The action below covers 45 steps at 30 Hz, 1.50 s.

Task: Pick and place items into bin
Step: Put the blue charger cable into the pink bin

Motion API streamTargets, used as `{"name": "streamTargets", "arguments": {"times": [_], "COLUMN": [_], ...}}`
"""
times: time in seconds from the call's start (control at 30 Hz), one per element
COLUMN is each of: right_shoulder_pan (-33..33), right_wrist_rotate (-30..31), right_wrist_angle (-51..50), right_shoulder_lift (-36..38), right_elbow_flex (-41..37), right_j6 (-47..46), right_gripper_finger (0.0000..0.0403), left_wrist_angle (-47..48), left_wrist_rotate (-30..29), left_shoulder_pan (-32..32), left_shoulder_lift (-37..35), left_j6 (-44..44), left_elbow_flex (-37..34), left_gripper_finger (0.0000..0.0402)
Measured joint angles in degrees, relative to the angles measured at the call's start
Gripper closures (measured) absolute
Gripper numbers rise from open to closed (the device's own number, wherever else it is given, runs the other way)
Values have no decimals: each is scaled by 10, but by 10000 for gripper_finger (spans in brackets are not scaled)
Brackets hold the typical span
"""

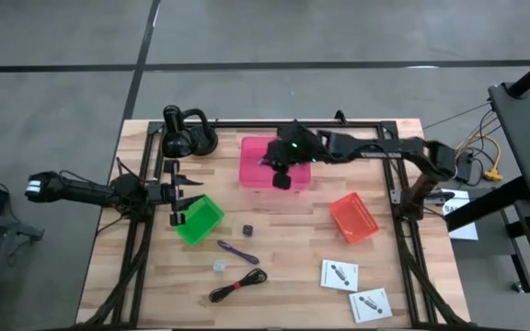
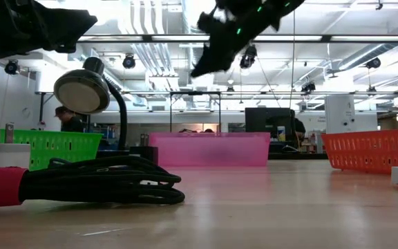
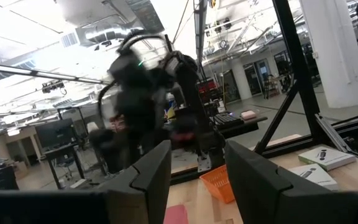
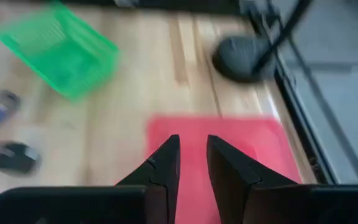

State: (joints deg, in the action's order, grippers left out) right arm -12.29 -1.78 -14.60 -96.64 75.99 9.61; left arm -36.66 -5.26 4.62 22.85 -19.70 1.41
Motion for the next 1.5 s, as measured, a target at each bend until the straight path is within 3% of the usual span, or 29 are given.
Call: {"name": "streamTargets", "arguments": {"times": [0.17, 0.37, 0.7, 0.93, 1.2, 1.5], "right_shoulder_pan": [53, 110, 134, 134, 134, 134], "right_wrist_rotate": [6, 69, 79, 81, 153, 166], "right_wrist_angle": [80, 250, 530, 634, 639, 628], "right_shoulder_lift": [93, 187, 243, 244, 244, 243], "right_elbow_flex": [-101, -270, -485, -528, -528, -537], "right_j6": [-11, -15, 9, 96, 119, 118], "right_gripper_finger": [337, 340, 337, 337, 337, 337], "left_wrist_angle": [0, 0, -1, -1, -47, -74], "left_wrist_rotate": [0, 0, 0, 0, 0, 0], "left_shoulder_pan": [0, 0, 0, 0, 0, 0], "left_shoulder_lift": [0, 0, 0, 9, 35, 90], "left_j6": [0, 0, -1, -2, -3, 13], "left_elbow_flex": [0, 0, 0, 0, 0, 42], "left_gripper_finger": [265, 265, 265, 265, 265, 265]}}
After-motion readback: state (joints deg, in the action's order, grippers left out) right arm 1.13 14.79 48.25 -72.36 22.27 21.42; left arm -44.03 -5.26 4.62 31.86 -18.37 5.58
